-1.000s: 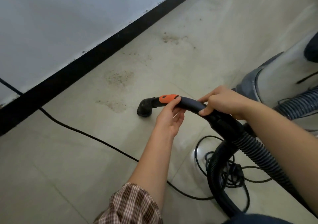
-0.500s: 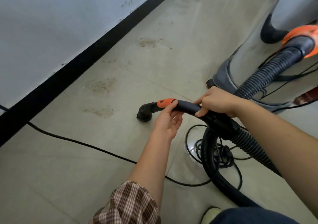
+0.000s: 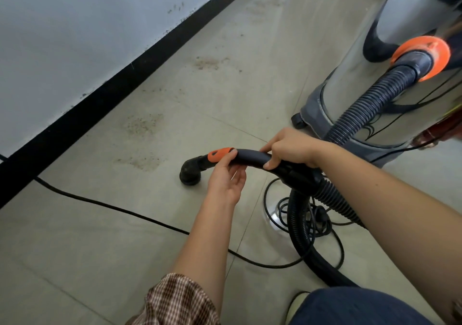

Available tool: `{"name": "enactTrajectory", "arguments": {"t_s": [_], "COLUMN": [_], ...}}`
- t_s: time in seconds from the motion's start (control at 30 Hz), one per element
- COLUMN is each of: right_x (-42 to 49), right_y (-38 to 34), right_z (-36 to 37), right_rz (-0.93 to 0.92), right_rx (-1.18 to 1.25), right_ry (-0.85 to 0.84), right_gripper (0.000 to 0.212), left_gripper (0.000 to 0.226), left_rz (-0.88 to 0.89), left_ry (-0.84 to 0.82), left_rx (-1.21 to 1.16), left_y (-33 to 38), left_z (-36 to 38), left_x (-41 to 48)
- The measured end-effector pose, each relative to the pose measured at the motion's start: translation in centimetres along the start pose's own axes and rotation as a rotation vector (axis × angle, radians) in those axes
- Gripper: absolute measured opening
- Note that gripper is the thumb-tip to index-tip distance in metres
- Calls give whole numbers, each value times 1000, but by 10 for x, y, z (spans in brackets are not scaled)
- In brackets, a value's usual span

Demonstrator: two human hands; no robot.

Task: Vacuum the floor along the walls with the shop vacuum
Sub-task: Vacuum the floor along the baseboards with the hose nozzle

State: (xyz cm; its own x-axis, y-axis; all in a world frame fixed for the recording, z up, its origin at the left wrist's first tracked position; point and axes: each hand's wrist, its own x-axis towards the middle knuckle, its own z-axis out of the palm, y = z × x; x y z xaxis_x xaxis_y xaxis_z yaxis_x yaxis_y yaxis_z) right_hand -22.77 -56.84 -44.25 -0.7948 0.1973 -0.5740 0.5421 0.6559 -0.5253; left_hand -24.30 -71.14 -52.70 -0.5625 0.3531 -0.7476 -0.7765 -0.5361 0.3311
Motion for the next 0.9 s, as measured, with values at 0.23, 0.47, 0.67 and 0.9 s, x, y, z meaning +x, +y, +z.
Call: {"name": "enactTrajectory", "arguments": {"t_s": [0.23, 0.47, 0.67, 0.9], "right_x": [11, 28, 40, 54], "right_y": [-15, -24, -31, -43], "right_z": [12, 24, 35, 47], "right_rz": [-36, -85, -96, -114], "right_rx": [-39, -42, 15, 69], "right_ry": [-6, 47, 52, 21], "right_gripper": [29, 26, 24, 21], "left_gripper": [45, 40, 32, 17], "left_rz": [42, 65, 87, 116], "left_ry": [33, 43, 70, 104], "left_rx": [-19, -32, -24, -39], "left_y": [15, 32, 49, 66], "left_z": [-12, -17, -25, -38], "left_x": [3, 6, 14, 23]}}
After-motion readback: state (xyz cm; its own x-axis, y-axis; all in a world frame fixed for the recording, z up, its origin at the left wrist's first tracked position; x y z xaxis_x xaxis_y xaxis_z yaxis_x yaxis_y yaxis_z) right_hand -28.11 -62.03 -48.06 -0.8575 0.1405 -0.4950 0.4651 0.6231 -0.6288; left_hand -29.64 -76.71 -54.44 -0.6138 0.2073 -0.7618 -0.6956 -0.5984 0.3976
